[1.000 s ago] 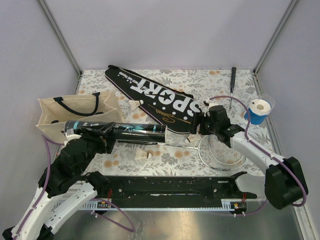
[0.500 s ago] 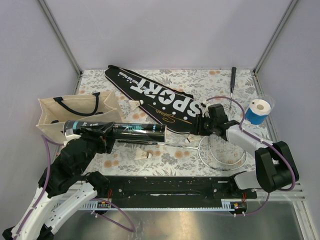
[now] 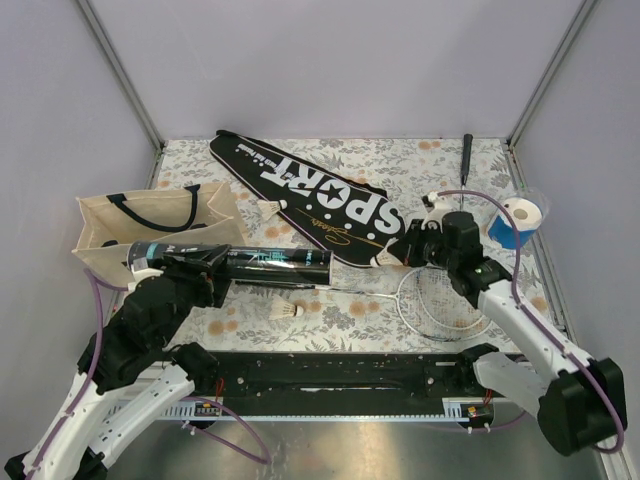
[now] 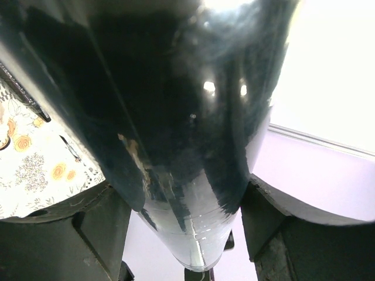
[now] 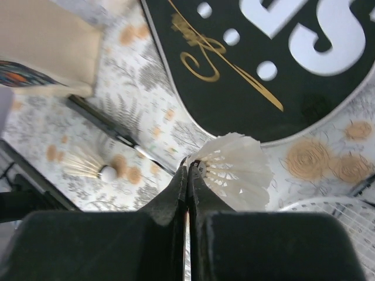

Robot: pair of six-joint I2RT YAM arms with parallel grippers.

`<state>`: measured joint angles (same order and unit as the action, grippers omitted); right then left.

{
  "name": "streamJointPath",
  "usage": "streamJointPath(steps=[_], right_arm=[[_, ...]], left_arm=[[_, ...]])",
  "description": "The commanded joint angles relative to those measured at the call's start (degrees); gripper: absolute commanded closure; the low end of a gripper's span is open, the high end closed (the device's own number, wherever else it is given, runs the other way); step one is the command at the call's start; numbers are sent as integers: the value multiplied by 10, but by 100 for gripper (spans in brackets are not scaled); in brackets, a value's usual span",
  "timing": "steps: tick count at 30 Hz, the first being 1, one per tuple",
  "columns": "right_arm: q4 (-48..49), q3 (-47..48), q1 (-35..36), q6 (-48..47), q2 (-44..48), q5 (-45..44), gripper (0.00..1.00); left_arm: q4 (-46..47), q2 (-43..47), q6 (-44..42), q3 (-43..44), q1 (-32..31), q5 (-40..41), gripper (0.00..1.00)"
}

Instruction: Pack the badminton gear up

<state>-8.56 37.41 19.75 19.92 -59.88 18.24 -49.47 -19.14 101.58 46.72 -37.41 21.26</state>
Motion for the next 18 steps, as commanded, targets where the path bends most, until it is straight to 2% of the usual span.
streamJointPath(steps=[1, 4, 6, 10, 18], right_arm=[[103, -20, -2, 71, 97, 59, 100], [237, -79, 0, 151, 188, 42, 100], [292, -112, 5, 174, 240, 12, 100], [337, -125, 13, 192, 298, -1, 100], [356, -99, 74, 206, 287, 8, 100]], left_arm=[[36, -5, 25, 11, -1, 2, 73], [20, -15, 49, 21, -1, 14, 73], [17, -21, 60, 30, 0, 21, 73], [13, -27, 77, 32, 0, 25, 73], [-4, -38, 104, 37, 0, 46, 74]])
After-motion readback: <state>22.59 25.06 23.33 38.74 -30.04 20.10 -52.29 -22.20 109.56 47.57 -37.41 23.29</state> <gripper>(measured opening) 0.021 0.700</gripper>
